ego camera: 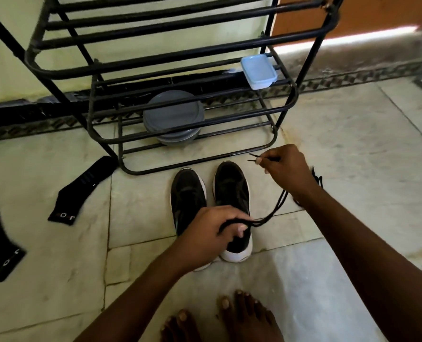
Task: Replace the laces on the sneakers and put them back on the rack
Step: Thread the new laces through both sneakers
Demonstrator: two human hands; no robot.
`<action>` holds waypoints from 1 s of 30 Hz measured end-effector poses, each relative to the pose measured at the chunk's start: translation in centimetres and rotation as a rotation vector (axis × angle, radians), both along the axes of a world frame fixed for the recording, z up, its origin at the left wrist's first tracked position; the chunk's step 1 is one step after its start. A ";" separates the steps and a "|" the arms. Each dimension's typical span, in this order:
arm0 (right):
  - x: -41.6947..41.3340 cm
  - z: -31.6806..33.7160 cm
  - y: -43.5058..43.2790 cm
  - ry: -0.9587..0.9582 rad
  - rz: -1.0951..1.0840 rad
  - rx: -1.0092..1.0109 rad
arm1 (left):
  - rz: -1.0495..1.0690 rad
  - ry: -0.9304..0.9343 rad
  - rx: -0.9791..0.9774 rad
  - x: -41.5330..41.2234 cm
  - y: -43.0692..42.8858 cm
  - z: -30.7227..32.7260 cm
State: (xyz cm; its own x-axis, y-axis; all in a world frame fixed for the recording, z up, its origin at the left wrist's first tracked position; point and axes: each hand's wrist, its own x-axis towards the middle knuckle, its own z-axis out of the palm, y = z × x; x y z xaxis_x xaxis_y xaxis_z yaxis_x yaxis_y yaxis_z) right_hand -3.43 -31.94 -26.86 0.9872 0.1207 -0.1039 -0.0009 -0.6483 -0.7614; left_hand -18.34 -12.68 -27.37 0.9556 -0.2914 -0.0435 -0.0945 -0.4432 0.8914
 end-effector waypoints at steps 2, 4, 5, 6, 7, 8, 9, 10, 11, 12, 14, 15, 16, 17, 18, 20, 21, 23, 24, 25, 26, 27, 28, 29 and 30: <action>0.0 -0.1 -0.5 0.010 0.040 -0.046 | 0.075 0.016 -0.137 0.3 -2.3 0.0; 0.1 -0.7 -0.8 0.025 0.070 -0.066 | 0.092 0.070 -0.192 0.8 -3.6 -0.6; 0.2 -1.1 -0.9 0.033 0.091 -0.084 | 0.110 0.071 -0.179 1.1 -3.8 -1.1; 0.3 -1.6 -1.0 0.039 0.115 -0.109 | 0.154 0.061 -0.159 1.5 -3.6 -1.6; 0.5 -2.2 -1.0 0.040 0.136 -0.130 | 0.223 0.051 -0.139 2.0 -3.3 -2.2; 0.5 -2.8 -1.0 0.044 0.150 -0.144 | 0.298 0.042 -0.109 2.4 -2.8 -2.8; 0.7 -3.4 -0.9 0.057 0.155 -0.149 | 0.364 0.039 -0.067 3.0 -2.2 -3.5; 0.7 -4.0 -0.8 0.072 0.157 -0.149 | 0.419 0.052 -0.025 3.7 -1.6 -4.0; 0.7 -4.6 -0.7 0.093 0.154 -0.140 | 0.463 0.075 0.007 4.4 -1.0 -4.5; 0.7 -5.3 -0.5 0.118 0.150 -0.121 | 0.498 0.107 0.025 5.1 -0.4 -5.1; 0.9 -6.5 0.1 0.145 0.157 -0.095 | 0.533 0.121 0.042 6.5 0.3 -6.0; 1.0 -6.9 0.3 0.161 0.157 -0.089 | 0.524 0.110 0.055 7.1 0.4 -6.2; 1.0 -7.3 0.4 0.175 0.152 -0.082 | 0.499 0.095 0.086 7.7 0.3 -6.5; 1.1 -7.6 0.5 0.189 0.149 -0.080 | 0.467 0.087 0.125 8.4 0.1 -6.9; 1.0 -7.8 0.6 0.202 0.148 -0.077 | 0.437 0.085 0.169 8.9 -0.1 -7.3; 0.9 -8.1 0.7 0.224 0.147 -0.069 | 0.411 0.082 0.230 9.9 -0.3 -8.4; 0.8 -8.2 0.7 0.233 0.151 -0.063 | 0.413 0.079 0.252 10.2 -0.5 -8.7; 0.7 -8.3 0.8 0.247 0.173 -0.051 | 0.423 0.061 0.306 10.5 -0.9 -9.0; 0.6 -8.3 0.8 0.254 0.185 -0.043 | 0.423 0.056 0.332 10.5 -1.1 -8.9; 0.6 -8.2 0.8 0.257 0.189 -0.034 | 0.423 0.051 0.346 10.5 -1.3 -8.7; 0.6 -8.2 0.9 0.258 0.190 -0.029 | 0.426 0.050 0.354 10.5 -1.4 -8.7; 0.6 -8.1 0.9 0.258 0.189 -0.027 | 0.430 0.052 0.356 10.5 -1.5 -8.6; 0.7 -8.0 1.0 0.257 0.188 -0.030 | 0.437 0.056 0.355 10.5 -1.5 -8.6; 0.7 -7.9 1.0 0.255 0.187 -0.035 | 0.442 0.061 0.354 10.5 -1.5 -8.6; 0.7 -7.9 1.0 0.254 0.183 -0.040 | 0.442 0.067 0.356 10.5 -1.6 -8.6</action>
